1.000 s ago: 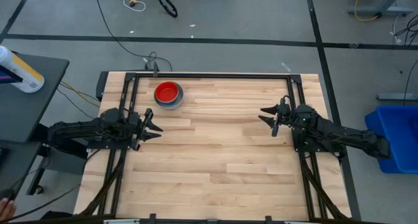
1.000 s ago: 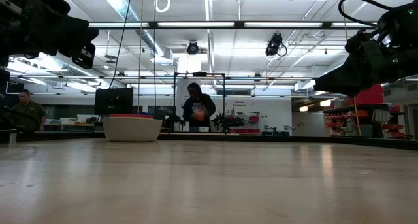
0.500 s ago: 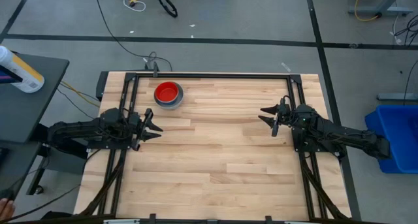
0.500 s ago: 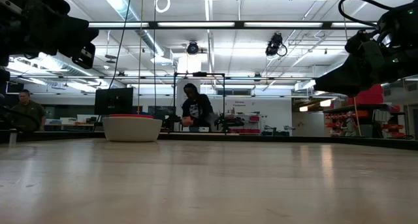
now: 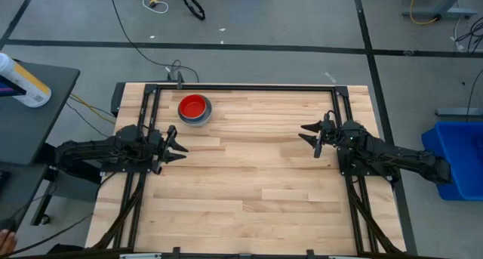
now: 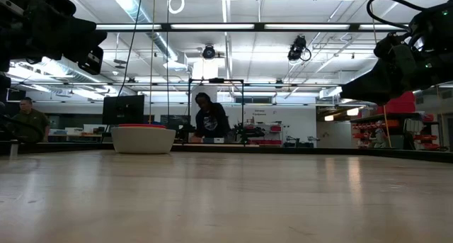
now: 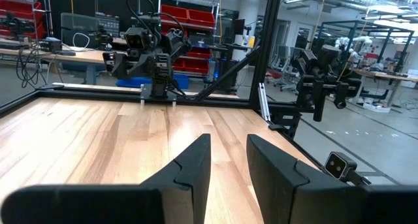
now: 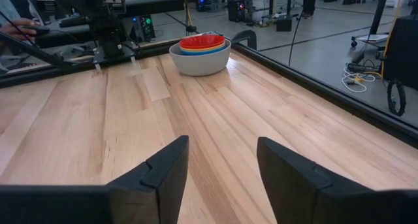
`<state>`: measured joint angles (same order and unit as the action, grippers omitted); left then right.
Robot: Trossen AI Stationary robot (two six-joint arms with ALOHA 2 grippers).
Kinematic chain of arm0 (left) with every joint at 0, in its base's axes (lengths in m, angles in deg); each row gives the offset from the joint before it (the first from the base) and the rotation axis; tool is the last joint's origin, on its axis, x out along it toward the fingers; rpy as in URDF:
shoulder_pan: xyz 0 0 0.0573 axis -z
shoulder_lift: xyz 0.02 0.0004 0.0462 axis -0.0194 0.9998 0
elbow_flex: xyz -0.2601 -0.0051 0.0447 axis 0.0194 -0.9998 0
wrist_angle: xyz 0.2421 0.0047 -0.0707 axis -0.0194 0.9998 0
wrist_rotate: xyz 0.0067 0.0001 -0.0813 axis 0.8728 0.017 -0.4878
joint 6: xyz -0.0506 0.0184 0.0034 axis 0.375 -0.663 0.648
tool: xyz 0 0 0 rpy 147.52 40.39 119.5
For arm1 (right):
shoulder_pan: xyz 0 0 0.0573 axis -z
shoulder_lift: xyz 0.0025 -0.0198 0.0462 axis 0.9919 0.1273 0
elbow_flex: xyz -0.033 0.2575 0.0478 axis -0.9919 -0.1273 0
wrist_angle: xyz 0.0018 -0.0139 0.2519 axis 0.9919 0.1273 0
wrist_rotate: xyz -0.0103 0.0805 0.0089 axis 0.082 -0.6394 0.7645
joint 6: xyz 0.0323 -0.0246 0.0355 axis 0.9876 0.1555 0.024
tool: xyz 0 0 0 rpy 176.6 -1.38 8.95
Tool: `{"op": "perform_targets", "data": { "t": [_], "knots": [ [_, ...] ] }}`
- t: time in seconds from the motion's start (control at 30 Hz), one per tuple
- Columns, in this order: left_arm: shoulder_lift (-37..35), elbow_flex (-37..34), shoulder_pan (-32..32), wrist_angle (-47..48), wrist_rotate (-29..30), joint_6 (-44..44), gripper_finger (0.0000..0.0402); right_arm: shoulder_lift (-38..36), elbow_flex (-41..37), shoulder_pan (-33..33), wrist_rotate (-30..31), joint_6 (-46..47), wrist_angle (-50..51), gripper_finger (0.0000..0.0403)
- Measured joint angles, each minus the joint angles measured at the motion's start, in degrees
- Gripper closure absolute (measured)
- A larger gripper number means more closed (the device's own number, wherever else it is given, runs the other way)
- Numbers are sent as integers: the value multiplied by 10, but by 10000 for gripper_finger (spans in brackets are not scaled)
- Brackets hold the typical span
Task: Nest bowls inside each other
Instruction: Return to Home Position
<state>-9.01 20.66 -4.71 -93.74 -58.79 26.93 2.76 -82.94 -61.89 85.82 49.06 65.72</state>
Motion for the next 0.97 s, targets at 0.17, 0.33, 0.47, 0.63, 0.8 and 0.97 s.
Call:
{"op": "perform_targets", "data": {
  "t": [0.17,0.33,0.47,0.63,0.8,0.97],
  "knots": [
    [0,0,0,0,0,0,294,0,0,0,0,0,0,207],
    [0,0,0,0,0,0,294,0,0,0,0,0,0,208],
    [0,0,0,0,0,0,294,0,0,0,0,0,0,211],
    [0,0,0,0,0,0,294,0,0,0,0,0,0,212],
    [0,0,0,0,0,0,294,0,0,0,0,0,0,207],
    [0,0,0,0,0,0,294,0,0,0,0,0,0,207]
  ]
}}
